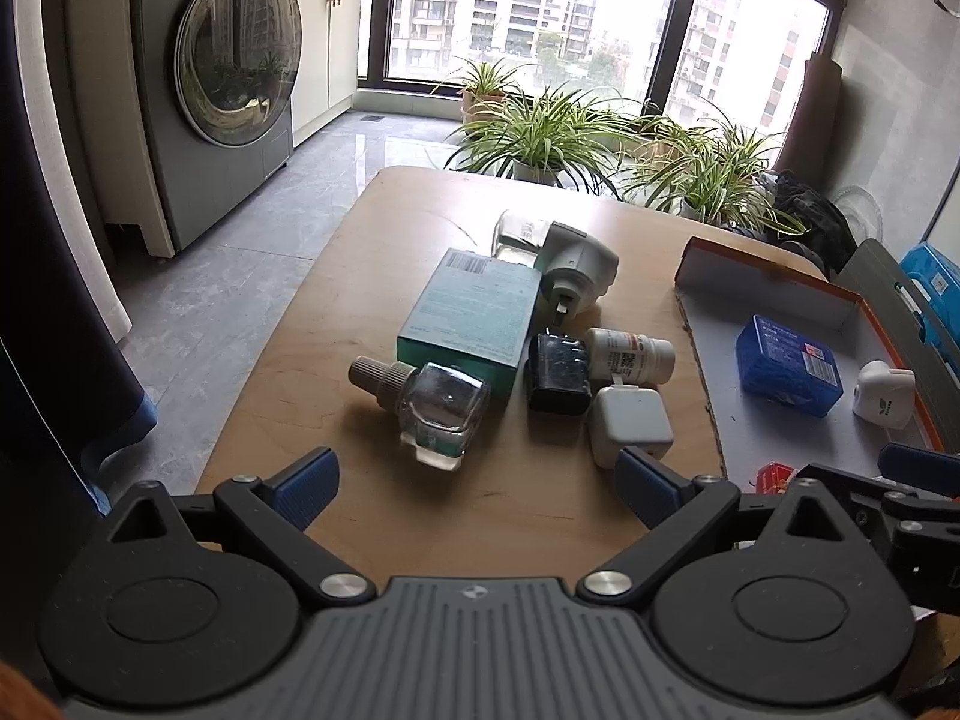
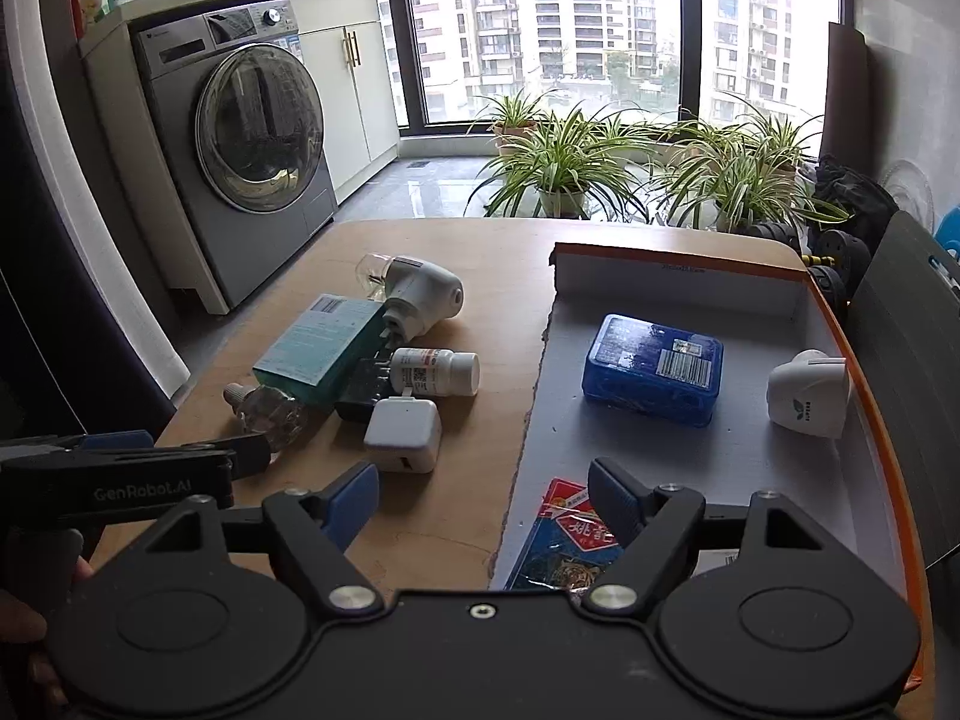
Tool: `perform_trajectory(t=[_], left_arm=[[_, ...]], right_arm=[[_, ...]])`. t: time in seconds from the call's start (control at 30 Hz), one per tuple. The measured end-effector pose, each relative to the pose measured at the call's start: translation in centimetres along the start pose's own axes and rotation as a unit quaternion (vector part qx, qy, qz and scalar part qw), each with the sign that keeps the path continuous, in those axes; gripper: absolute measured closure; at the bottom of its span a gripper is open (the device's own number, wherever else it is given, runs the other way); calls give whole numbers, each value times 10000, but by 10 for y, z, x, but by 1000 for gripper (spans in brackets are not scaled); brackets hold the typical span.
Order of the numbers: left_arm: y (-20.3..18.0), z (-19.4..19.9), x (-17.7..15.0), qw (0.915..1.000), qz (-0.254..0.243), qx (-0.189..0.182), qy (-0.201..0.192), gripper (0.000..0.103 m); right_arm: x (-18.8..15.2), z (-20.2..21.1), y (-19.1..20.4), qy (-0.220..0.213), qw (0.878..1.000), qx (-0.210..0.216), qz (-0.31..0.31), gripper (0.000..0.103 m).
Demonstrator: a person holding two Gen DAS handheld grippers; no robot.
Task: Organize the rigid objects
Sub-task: 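Withdraw both tools from the tray back toward the table items, then grasp the clear glass bottle with grey cap with the left tool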
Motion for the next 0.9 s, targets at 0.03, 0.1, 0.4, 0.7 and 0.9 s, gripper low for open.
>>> perform_trajectory(t=[0.03,0.1,0.4,0.7,0.9], left_arm=[[3,0,-1,10000,18,13,4,2],[10,-2,-2,10000,67,54,28,2],[38,-12,-6,9999,131,75,68,1],[46,-39,8,9993,-332,-158,-19,0],[47,-60,17,9946,-999,-270,31,0]], right_arm=[[0,0,1,1,10000,4,13,12],[-1,-1,2,12,10000,9,24,12],[-5,-8,4,108,9999,11,22,12],[-8,-17,6,209,9998,15,34,12],[-9,-23,8,274,9996,-8,43,12]])
Point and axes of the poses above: each gripper's, at about its wrist camera, not at the fingertips, and z roughly against the way its jaws point, y to its left, x to its top, the point moved 5 cm from there along -z, roughly the way its jaws point, and after that the axes turned 13 degrees about -x, right-handed, at the moved point
